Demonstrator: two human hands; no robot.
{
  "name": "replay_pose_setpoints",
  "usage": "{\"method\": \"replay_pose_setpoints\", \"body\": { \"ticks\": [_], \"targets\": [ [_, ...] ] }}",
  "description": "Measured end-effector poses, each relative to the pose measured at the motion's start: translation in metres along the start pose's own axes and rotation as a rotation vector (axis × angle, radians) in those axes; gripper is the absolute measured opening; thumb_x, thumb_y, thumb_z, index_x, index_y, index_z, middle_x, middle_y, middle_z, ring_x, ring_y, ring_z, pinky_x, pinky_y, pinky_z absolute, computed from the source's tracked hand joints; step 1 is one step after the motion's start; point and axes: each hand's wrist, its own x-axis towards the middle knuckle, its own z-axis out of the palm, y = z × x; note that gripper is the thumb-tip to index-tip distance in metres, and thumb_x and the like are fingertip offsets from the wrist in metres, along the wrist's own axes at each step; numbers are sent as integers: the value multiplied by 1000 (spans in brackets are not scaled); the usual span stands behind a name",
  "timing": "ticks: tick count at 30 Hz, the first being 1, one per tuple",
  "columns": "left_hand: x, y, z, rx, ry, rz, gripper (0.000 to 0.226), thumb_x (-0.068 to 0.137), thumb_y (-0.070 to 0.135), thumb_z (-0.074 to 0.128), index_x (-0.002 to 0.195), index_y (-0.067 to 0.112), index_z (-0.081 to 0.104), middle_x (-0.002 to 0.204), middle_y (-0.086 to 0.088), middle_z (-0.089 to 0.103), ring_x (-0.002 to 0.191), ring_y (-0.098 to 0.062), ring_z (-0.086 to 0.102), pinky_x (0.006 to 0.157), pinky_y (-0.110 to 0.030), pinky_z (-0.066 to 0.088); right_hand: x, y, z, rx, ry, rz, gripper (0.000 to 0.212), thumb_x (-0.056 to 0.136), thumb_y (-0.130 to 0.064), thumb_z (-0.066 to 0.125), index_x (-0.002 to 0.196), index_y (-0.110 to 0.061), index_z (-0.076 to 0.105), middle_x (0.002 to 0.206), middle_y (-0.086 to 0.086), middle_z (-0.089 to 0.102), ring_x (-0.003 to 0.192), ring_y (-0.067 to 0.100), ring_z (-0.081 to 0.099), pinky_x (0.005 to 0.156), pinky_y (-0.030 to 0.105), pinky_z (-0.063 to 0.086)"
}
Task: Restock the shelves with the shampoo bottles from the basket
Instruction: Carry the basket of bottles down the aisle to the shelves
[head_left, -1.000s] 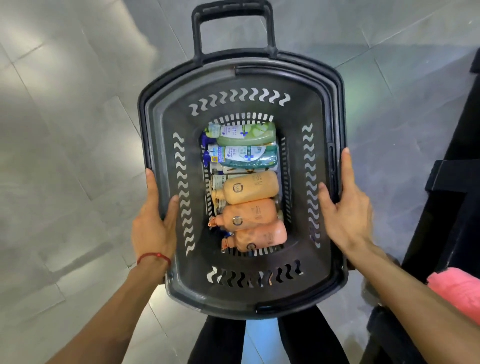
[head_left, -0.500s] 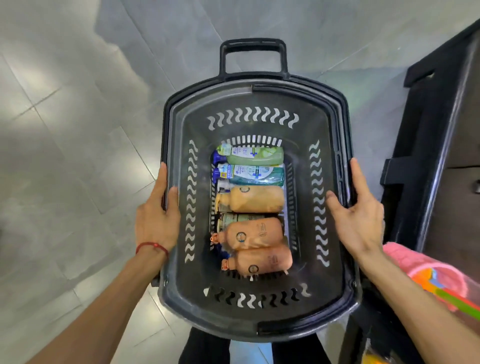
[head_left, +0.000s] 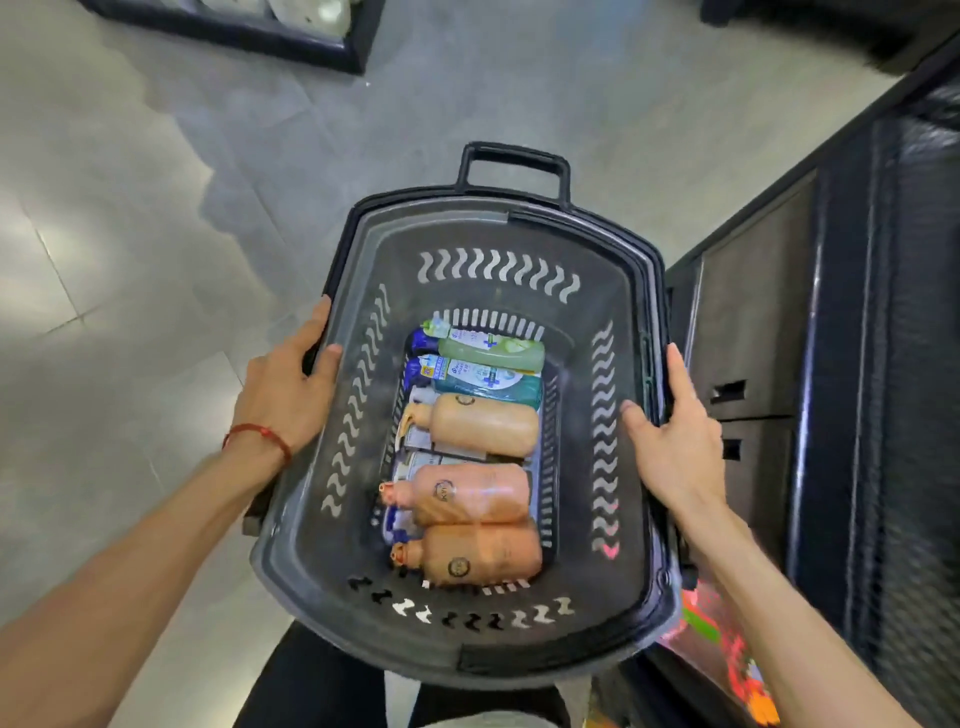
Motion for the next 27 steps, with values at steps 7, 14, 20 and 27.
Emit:
{"method": "replay_pose_setpoints", "body": {
  "ticks": [7,14,20,27],
  "targets": [
    [69,57,-31,-66,54,72,51,105,42,47,153,53,31,83,6,56,65,-13,48,61,-23,40,61,-57,-46,20,83,-18,83,99,-33,65,162,-52,15,71,10,68,70,34,64,76,48,58],
    [201,104,-45,-81,21,62,53,106,38,48,154,49,31,76,24,45,58,-2,38,58,-12,36,168,-141,-58,19,89,-10,82,101,-31,64,164,-48,13,59,4,62,50,20,53,66,44,58],
    [317,160,-74,-38,-25,0,54,106,44,41,151,62,18,69,-7,59,63,-36,65,63,-47,60,266,-206,-69,61,94,23,82,102,-32,62,162,-52,11,57,4,62,49,24,55,64,49,60],
    [472,241,-80,11,-15,60,55,106,40,43,155,53,22,65,-17,65,54,-26,56,60,-44,56,418,-267,-87,102,78,4,83,101,-33,65,163,-50,12,70,3,68,57,26,63,73,48,60]
  ]
}}
